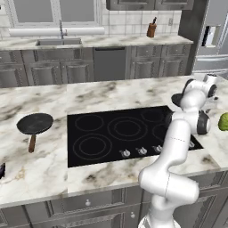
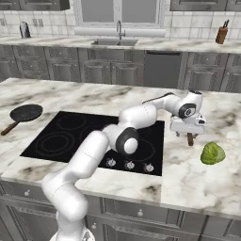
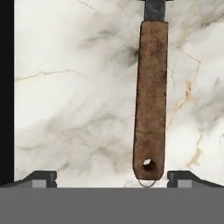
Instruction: Place both pans onto different burners. Then place the lettuce and the fish on different pans.
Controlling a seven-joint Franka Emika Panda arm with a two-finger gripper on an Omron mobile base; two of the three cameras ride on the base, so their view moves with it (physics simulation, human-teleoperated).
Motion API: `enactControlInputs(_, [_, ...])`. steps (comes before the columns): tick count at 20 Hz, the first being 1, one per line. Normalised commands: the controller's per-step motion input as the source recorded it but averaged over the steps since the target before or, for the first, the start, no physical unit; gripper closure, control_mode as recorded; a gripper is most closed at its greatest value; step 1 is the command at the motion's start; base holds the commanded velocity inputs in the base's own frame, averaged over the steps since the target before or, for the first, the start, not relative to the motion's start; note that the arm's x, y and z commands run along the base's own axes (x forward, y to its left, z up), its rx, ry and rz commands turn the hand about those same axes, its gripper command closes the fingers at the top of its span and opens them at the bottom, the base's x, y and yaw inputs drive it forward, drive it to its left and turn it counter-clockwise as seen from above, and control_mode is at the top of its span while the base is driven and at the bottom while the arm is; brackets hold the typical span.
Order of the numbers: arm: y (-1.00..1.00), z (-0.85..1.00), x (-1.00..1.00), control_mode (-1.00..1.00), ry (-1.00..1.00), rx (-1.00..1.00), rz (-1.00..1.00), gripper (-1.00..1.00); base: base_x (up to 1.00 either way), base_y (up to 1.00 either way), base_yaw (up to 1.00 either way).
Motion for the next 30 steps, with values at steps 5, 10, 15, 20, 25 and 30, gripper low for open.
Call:
enactControlInputs(5, [-0.09, -0.29, 0.15, -1.00, -0.01, 0.00, 0.00, -1.00, 0.00, 0.00, 0.00])
enactControlInputs(10, [-0.08, -0.08, 0.24, -1.00, -0.02, 0.00, 0.00, -1.00, 0.00, 0.00, 0.00])
enactControlInputs(15, [-0.11, -0.05, 0.29, -1.00, -0.06, 0.00, 0.00, -1.00, 0.00, 0.00, 0.00])
enactControlInputs(20, [-0.18, -0.07, 0.21, -1.00, -0.07, 0.00, 0.00, -1.00, 0.00, 0.00, 0.00])
enactControlInputs(25, [-0.22, -0.10, 0.09, -1.00, -0.02, 0.00, 0.00, -1.00, 0.00, 0.00, 0.00])
enactControlInputs(30, [-0.10, -0.15, 0.01, -1.00, 0.00, 0.00, 0.00, -1.00, 0.00, 0.00, 0.00])
